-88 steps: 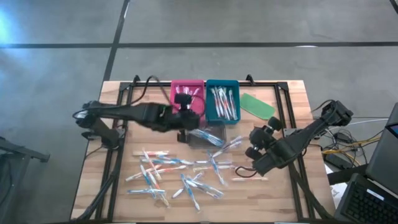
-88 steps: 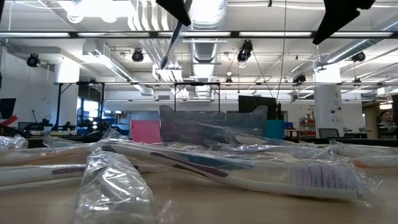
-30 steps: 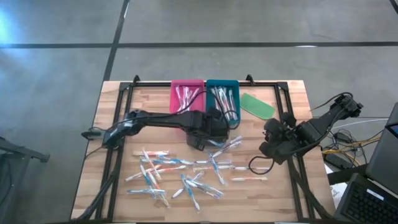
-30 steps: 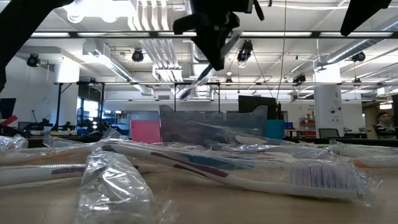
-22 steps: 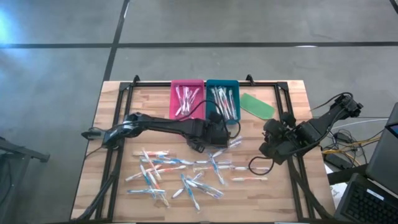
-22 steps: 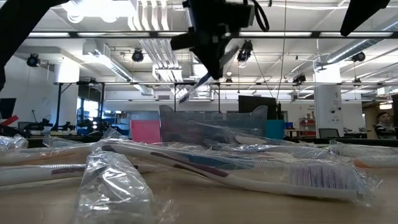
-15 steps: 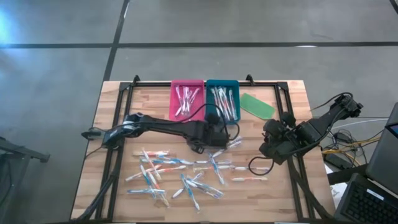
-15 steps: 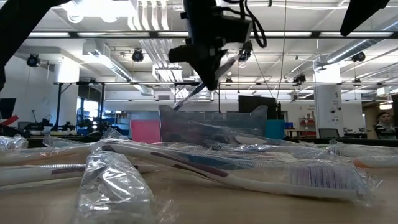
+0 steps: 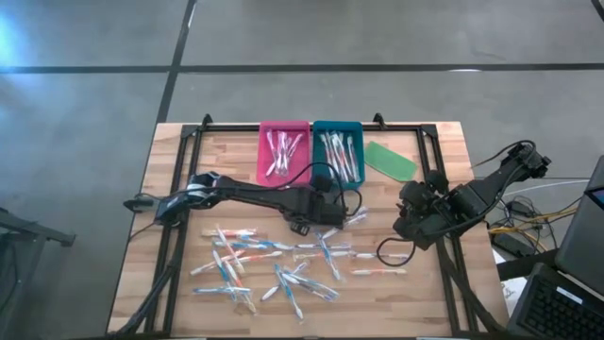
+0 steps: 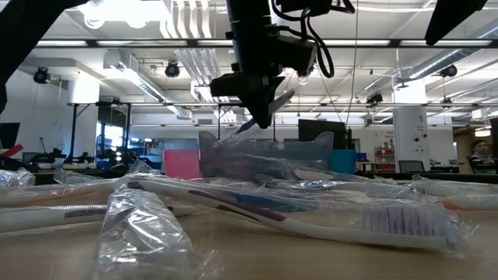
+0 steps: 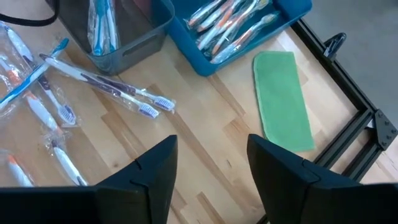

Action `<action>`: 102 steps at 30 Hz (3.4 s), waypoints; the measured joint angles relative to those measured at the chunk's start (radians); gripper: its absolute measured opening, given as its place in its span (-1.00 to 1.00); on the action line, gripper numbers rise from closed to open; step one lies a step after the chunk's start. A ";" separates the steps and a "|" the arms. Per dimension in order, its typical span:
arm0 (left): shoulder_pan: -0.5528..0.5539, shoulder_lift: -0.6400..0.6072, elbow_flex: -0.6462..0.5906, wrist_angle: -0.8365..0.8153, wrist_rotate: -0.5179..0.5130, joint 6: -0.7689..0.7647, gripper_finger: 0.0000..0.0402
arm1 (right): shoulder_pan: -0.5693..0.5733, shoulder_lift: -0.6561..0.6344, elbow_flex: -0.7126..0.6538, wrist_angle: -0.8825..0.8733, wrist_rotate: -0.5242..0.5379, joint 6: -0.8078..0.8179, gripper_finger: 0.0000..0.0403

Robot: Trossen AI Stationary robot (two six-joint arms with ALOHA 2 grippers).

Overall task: Pick & Place Toothbrushes
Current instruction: Put the blue toothbrush into the transparent gray bin, then put the orange toothbrush into the blue bin

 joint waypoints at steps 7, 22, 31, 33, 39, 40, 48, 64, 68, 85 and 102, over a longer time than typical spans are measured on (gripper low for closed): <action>0.001 0.000 -0.002 0.007 0.019 -0.036 -0.84 | 0.000 0.000 0.000 0.018 0.000 0.000 0.00; 0.002 0.000 -0.081 0.074 0.019 -0.009 -0.76 | 0.000 0.000 0.000 0.023 0.000 0.001 0.04; 0.002 0.000 -0.072 0.110 0.018 0.041 -0.46 | 0.000 0.000 0.000 0.032 0.000 0.001 -0.06; 0.002 0.000 -0.072 0.111 0.018 0.042 -0.39 | 0.000 0.000 0.000 0.036 0.000 0.001 -0.09; 0.002 -0.010 -0.072 0.118 -0.062 0.075 -0.23 | 0.000 0.000 0.000 0.041 0.000 0.001 -0.16; 0.000 -0.017 -0.072 0.123 -0.090 0.075 -0.21 | 0.000 0.000 0.000 0.041 0.000 0.001 -0.18; -0.001 -0.164 -0.055 0.165 -0.035 -0.009 -0.18 | -0.001 0.000 0.000 0.072 0.010 0.049 -0.30; -0.010 -0.417 -0.065 0.336 0.122 -0.092 -0.18 | -0.013 -0.011 0.002 0.336 -0.018 -0.154 -0.56; -0.011 -0.425 -0.065 0.345 0.122 -0.058 -0.18 | -0.014 -0.002 0.002 0.364 -0.018 -0.152 -0.64; -0.099 -0.514 -0.495 0.945 0.122 0.090 -0.19 | -0.014 0.000 0.002 0.391 0.009 -0.177 -0.83; -0.127 -0.925 -1.273 1.672 0.123 -0.015 -0.19 | -0.055 -0.001 0.078 0.467 0.012 -0.205 -0.65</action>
